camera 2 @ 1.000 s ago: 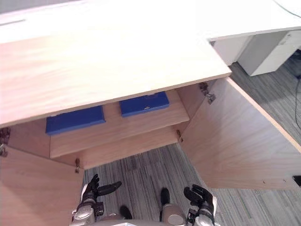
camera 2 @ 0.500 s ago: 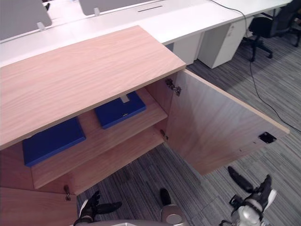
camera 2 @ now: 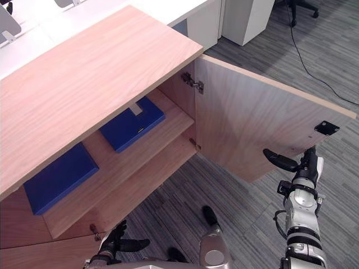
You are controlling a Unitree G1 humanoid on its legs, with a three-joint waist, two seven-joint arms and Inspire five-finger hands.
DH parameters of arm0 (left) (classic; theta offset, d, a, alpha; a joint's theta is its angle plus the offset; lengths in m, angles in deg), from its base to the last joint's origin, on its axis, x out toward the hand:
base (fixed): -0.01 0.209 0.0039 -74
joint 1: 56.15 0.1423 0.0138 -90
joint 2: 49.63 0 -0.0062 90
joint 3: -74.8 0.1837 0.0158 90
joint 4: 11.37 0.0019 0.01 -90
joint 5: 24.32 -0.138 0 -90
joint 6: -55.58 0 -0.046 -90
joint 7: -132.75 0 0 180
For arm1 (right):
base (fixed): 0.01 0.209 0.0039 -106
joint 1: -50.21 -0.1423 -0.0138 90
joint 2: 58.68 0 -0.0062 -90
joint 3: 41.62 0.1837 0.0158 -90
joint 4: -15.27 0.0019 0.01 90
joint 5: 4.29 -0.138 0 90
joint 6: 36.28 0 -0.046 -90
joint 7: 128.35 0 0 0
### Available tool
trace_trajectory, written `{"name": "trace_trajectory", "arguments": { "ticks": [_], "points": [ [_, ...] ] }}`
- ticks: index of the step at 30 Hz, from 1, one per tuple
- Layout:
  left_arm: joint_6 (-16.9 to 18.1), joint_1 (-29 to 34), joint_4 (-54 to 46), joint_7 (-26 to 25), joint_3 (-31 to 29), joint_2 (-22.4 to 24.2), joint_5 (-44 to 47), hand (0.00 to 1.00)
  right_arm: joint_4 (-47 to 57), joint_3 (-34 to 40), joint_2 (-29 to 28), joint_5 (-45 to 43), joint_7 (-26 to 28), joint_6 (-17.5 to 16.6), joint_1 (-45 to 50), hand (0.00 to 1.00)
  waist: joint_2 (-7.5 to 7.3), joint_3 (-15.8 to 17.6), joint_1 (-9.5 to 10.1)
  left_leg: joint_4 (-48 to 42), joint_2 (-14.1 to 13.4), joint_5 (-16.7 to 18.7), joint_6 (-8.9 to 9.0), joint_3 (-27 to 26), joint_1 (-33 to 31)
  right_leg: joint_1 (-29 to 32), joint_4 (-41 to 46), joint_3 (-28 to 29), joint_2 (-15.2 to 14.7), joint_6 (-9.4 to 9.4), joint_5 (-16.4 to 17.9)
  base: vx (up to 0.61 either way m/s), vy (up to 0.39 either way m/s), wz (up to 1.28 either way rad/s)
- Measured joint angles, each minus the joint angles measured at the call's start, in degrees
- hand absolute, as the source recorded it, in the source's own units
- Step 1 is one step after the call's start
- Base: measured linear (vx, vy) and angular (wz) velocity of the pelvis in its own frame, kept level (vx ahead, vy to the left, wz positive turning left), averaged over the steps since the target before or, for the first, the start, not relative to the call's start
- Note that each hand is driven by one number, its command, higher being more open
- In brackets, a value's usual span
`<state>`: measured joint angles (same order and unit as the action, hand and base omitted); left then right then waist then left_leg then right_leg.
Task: Walk over to the cabinet, pick up the folder, carry it to the office cabinet, place the folder inside the office cabinet, then close the office cabinet door
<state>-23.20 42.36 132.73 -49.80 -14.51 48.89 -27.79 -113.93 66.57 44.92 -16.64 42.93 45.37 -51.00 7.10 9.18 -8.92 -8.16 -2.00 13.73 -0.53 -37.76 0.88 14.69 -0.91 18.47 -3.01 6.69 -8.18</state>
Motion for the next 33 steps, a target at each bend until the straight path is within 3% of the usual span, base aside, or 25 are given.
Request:
{"name": "trace_trajectory", "arguments": {
  "ticks": [3, 6, 11, 13, 16, 17, 20, 25, 30, 33],
  "points": [
    [0.3, -0.9, -0.1, -0.1, 0.5, 0.0, -0.1, 1.0, 2.3, -1.0, -0.1, 0.0, -0.5, 0.1, 1.3, 1.0, 0.09, 0.1, -0.29, 0.1, 0.1, 0.1, 0.09, 1.7, 0.0, 0.0, 0.0, 0.0, 0.0, 0.0, 0.0, 0.06, -0.033, -0.04],
    [0.4, -1.3, -0.3, -0.2, 0.9, 0.5, -1.0, 1.0, 13.4, -1.0, -2.3, 0.0, -0.7, 0.2, 8.2, 1.0, 0.16, 0.1, -1.0, 0.2, -0.1, 0.2, 0.15, 2.6, 0.1, 0.0, -0.1, 0.0, 0.2, 0.06, 0.0, 0.04, -0.053, -0.03],
    [0.3, -1.3, -0.1, -0.8, 0.7, 2.6, -1.6, 1.0, 36.7, -2.4, -13.6, 0.3, -0.8, -0.2, 23.1, 1.0, -0.48, 0.6, -3.1, 0.0, -0.8, 0.2, 0.18, 2.1, 1.4, -1.3, -0.4, 0.8, 1.0, -0.3, -0.6, 0.0, -0.068, -0.09],
    [0.3, -1.5, 0.2, -1.4, 0.6, 2.8, -3.0, 1.0, 45.0, -6.8, -18.6, 0.3, -0.5, -1.0, 31.5, 1.0, -1.57, 1.3, -3.37, -0.9, -1.4, 0.5, 0.65, 1.5, 1.8, -1.7, -0.5, 1.7, 1.5, -0.47, -1.1, -0.05, -0.078, -0.17],
    [0.0, -1.7, 1.1, -1.4, 0.6, 2.7, -3.4, 1.0, 52.0, -13.6, -20.7, 0.2, 0.4, -1.9, 40.9, 1.0, -2.9, 2.1, -4.11, -2.1, -2.1, 0.9, 1.07, 1.1, 1.7, -2.3, -1.1, 2.0, 1.9, -0.93, -1.7, -0.05, -0.084, -0.13],
    [-0.3, -2.5, 2.9, -1.4, 0.7, 2.5, -3.4, 1.0, 55.5, -18.8, -20.7, -0.1, 1.4, -2.1, 46.7, 1.0, -4.27, 2.1, -4.71, -3.0, -2.7, 1.3, 1.67, 1.1, 1.8, -2.8, -1.3, 2.0, 2.2, -1.27, -1.9, -0.04, -0.084, -0.05],
    [-0.7, -3.3, 3.8, -1.2, 0.9, 1.7, -3.5, 1.0, 58.2, -24.8, -19.7, -1.8, 3.9, -2.0, 52.0, 1.0, -6.58, 2.0, -4.74, -4.3, -3.5, 1.4, 1.92, 1.2, 1.6, -3.1, -1.3, 2.0, 2.6, -1.74, -2.2, -0.04, -0.084, -0.01],
    [-1.0, -5.6, 7.0, -0.9, 1.0, -0.2, -4.6, 1.0, 60.3, -32.7, -13.1, -2.2, 9.5, -0.5, 57.8, 1.0, -10.45, 1.1, -4.65, -6.0, -4.2, 1.4, 1.93, 3.2, 1.7, -4.4, -0.8, 0.3, 2.5, -2.01, -2.4, -0.04, -0.068, 0.18],
    [-1.4, -6.2, 7.3, -0.8, 1.0, -1.4, -4.6, 1.0, 60.5, -39.8, -8.9, -1.7, 12.1, 2.1, 58.5, 1.0, -13.39, -0.8, -2.28, -6.2, -3.7, 1.2, 1.64, 9.0, 1.0, -6.0, 0.1, -4.6, 1.1, -1.83, -0.9, -0.05, -0.038, 0.51],
    [-2.0, -6.4, 7.0, -0.9, 1.0, -1.3, -4.6, 1.0, 60.2, -45.6, -7.6, 1.8, 14.7, 5.6, 49.2, 1.0, -14.58, -2.0, 1.89, -6.0, -3.1, -0.3, 1.38, 14.6, -1.5, -6.3, 0.2, -10.0, -0.5, -2.09, 0.2, -0.04, -0.047, 0.96]
  ]
}}
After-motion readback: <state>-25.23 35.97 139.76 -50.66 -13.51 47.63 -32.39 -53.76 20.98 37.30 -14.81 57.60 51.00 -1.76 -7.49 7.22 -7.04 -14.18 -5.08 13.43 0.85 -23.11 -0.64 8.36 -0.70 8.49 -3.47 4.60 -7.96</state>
